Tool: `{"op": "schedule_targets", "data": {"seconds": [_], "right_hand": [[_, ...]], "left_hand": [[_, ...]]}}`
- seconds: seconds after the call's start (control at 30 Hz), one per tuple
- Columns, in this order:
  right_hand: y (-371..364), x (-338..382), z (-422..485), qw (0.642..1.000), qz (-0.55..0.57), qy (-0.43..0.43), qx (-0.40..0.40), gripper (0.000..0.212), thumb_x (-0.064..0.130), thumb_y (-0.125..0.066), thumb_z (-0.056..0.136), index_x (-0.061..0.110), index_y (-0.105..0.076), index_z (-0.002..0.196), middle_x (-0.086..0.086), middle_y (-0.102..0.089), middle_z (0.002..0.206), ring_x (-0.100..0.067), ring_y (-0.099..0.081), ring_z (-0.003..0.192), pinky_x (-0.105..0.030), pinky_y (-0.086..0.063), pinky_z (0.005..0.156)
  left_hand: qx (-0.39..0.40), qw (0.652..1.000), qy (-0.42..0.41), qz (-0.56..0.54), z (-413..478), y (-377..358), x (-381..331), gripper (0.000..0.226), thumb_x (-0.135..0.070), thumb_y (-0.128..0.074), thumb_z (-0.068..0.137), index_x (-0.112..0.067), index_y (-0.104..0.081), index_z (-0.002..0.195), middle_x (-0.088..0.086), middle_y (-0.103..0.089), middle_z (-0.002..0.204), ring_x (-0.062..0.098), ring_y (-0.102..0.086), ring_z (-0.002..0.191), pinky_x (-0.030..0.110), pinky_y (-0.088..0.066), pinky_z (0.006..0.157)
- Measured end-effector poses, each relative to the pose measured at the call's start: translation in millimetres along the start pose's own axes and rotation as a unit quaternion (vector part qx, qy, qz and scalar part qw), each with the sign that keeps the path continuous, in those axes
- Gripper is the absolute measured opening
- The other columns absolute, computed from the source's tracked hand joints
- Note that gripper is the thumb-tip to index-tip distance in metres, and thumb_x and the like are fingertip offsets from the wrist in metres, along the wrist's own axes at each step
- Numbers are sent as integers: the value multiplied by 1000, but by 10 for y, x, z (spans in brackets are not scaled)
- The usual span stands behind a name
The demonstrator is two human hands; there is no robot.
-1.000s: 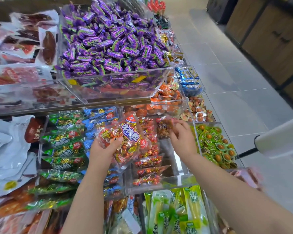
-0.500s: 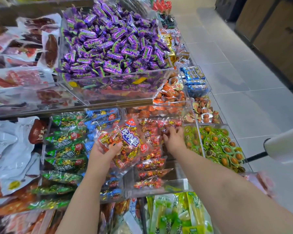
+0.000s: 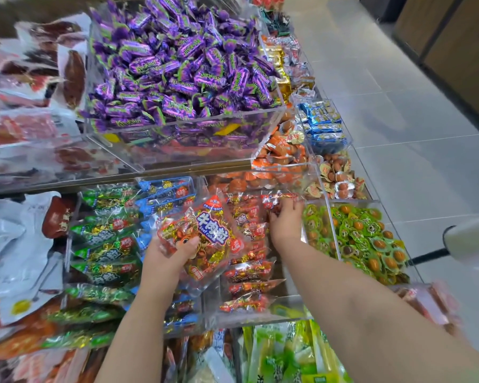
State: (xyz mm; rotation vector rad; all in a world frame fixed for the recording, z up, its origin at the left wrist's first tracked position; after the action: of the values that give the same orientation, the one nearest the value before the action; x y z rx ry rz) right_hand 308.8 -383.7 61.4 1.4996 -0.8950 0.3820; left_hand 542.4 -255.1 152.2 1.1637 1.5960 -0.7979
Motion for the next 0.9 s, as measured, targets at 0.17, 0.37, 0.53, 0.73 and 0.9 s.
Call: {"op": "schedule_targets", "data": {"seconds": [0.17, 0.37, 0.53, 0.73, 0.9], "right_hand": [[54, -146, -231, 988, 148, -51, 11, 10, 14, -59, 89, 14, -49, 86, -1, -54, 83, -19, -53, 78, -29, -46, 68], [251, -165, -517, 975, 193, -88, 57, 4, 12, -55, 92, 15, -54, 89, 1, -59, 83, -15, -53, 75, -23, -43, 63], [585, 291, -840, 908, 382, -44, 165, 7, 19, -59, 91, 17, -62, 86, 7, -62, 70, -9, -57, 65, -22, -49, 63], [870, 631, -1150, 921, 212, 27, 326, 57, 33, -80, 71, 22, -49, 118, -4, -59, 94, -10, -59, 83, -31, -55, 75], [1473, 644, -766, 986, 80, 85, 123, 63, 34, -78, 73, 24, -45, 126, 8, -55, 111, -12, -55, 94, -28, -47, 76]], "left_hand": [[-8, 1000, 0, 2, -26, -8, -23, 61, -56, -87, 49, -33, -61, 100, -11, -73, 85, 7, -71, 76, 24, -52, 51], [1, 999, 31, 29, -35, -36, -129, 54, -53, -84, 53, -30, -60, 95, -3, -74, 89, 22, -71, 66, 33, -55, 60], [28, 996, 44, 69, -77, -132, -282, 67, -60, -87, 41, -24, -61, 90, -1, -70, 91, 21, -67, 84, 38, -53, 70], [34, 996, 1, 87, -224, -392, -360, 61, -59, -82, 51, -29, -67, 101, -10, -74, 91, 14, -69, 90, 35, -53, 77], [-48, 997, 9, 65, -185, -263, -291, 41, -48, -66, 84, -31, -59, 120, -10, -66, 111, 17, -62, 103, 45, -51, 92]]}}
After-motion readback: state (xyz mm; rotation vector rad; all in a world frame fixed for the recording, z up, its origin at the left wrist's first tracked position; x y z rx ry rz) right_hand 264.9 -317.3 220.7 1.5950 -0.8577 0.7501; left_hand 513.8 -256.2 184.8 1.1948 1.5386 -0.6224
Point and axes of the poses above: each hand's wrist, its own z-axis towards the middle knuckle, its own y-axis out of the back of the hand, x = y × z, the point moved 3 cm from there along z, towards the middle knuckle
